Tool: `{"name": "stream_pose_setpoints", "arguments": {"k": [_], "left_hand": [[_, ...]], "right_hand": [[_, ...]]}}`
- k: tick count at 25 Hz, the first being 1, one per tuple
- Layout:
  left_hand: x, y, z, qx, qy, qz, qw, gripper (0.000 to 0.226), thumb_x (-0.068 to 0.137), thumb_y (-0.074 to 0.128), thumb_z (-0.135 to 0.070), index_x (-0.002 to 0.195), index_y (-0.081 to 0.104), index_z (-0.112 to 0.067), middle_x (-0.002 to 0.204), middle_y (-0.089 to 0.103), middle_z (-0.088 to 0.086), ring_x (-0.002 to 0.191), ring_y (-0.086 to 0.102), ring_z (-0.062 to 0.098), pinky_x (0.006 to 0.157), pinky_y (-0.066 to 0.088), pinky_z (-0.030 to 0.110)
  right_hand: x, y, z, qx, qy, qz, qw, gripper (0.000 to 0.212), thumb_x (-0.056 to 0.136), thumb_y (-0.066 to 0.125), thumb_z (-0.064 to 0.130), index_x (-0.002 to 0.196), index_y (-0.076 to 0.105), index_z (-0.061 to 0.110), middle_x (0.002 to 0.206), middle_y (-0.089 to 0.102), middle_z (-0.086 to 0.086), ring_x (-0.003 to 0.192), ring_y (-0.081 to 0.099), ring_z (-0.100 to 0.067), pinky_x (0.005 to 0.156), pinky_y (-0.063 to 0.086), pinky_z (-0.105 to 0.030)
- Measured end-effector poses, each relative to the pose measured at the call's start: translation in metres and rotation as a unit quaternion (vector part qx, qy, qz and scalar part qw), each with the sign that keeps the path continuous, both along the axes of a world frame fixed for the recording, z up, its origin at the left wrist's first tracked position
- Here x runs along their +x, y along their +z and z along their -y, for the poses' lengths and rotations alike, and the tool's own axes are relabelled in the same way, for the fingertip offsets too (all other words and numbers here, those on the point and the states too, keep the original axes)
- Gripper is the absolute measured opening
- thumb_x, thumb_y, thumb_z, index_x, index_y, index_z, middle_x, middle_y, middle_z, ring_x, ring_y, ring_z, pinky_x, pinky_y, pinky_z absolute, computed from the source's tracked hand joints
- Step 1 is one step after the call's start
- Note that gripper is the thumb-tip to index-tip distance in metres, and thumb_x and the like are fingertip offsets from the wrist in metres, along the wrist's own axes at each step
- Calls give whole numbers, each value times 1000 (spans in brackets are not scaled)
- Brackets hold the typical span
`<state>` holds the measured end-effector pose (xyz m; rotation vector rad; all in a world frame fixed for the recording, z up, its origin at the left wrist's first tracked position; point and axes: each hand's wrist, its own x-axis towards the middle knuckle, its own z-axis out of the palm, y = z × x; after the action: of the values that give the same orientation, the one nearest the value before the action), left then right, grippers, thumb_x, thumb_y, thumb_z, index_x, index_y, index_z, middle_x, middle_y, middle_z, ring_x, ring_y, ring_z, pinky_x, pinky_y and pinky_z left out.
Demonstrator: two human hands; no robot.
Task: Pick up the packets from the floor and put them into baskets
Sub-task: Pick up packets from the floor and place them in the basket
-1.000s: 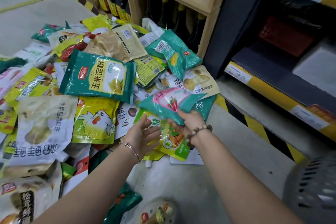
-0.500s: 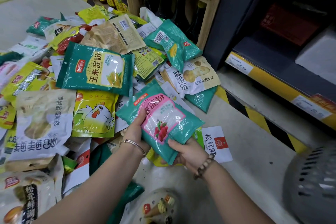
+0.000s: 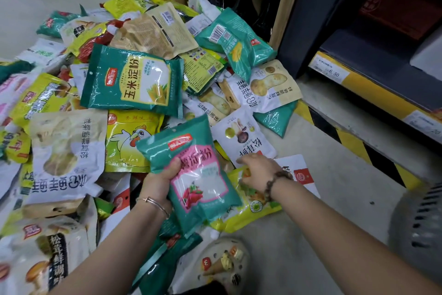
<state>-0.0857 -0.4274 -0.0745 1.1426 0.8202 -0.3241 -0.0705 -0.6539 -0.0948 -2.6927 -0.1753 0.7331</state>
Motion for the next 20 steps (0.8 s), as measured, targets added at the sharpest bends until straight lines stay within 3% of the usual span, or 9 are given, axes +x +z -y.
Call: {"name": "stream_pose_setpoints", "arguments": {"k": [3, 6, 8, 11, 13, 18, 20], "left_hand": [[-12, -5, -2, 34, -27, 10, 999, 7, 83, 62, -6, 87, 64, -12, 65, 72, 1, 54, 67, 18, 56, 51, 31], [-16, -5, -7, 49, -39, 11, 998, 11, 82, 63, -4, 88, 64, -13, 65, 72, 1, 54, 68, 16, 51, 50, 26], [-16, -5, -11, 57, -36, 8, 998, 10, 82, 63, -4, 86, 64, -13, 63, 71, 0, 52, 67, 15, 46, 50, 23], [-14, -7, -16, 62, -22, 4, 998, 9, 82, 64, -4, 83, 64, -13, 62, 71, 0, 50, 66, 15, 44, 51, 23], [-13, -9, -19, 71, -23, -1, 997, 8, 82, 65, -6, 83, 65, -14, 63, 71, 0, 51, 67, 15, 53, 51, 27], [-11, -11, -19, 98, -20, -16, 995, 7, 80, 69, -9, 83, 67, -15, 61, 71, -1, 52, 66, 17, 61, 48, 31], [-8, -8, -19, 98, -22, -2, 995, 7, 80, 69, -10, 82, 66, -16, 63, 72, -1, 51, 67, 16, 60, 48, 30]], "right_hand": [[0, -14, -20, -138, 80, -2, 987, 70, 70, 71, 48, 128, 43, 21, 130, 45, -3, 121, 43, -24, 98, 31, -38], [-4, -23, -26, -215, 70, 1, 974, 50, 79, 65, 37, 122, 45, 19, 123, 54, -4, 117, 46, -23, 95, 26, -37], [-9, -27, -21, -219, 40, -48, 974, 40, 79, 65, 40, 112, 52, 22, 114, 60, -1, 110, 53, -22, 95, 27, -38], [-15, -25, -9, -151, -55, -142, 977, 48, 74, 70, 51, 108, 57, 19, 115, 60, -3, 107, 57, -23, 91, 41, -37], [-16, -21, 0, -92, -123, -152, 976, 52, 74, 70, 51, 110, 58, 16, 117, 60, -5, 106, 58, -24, 83, 47, -33], [-18, -7, 15, 28, -191, -74, 978, 37, 75, 72, 44, 98, 61, 17, 104, 65, -6, 95, 59, -26, 75, 47, -30], [-21, 1, 21, 104, -250, -30, 962, 26, 76, 74, 37, 91, 64, 19, 95, 67, -4, 91, 61, -25, 71, 44, -28]]}}
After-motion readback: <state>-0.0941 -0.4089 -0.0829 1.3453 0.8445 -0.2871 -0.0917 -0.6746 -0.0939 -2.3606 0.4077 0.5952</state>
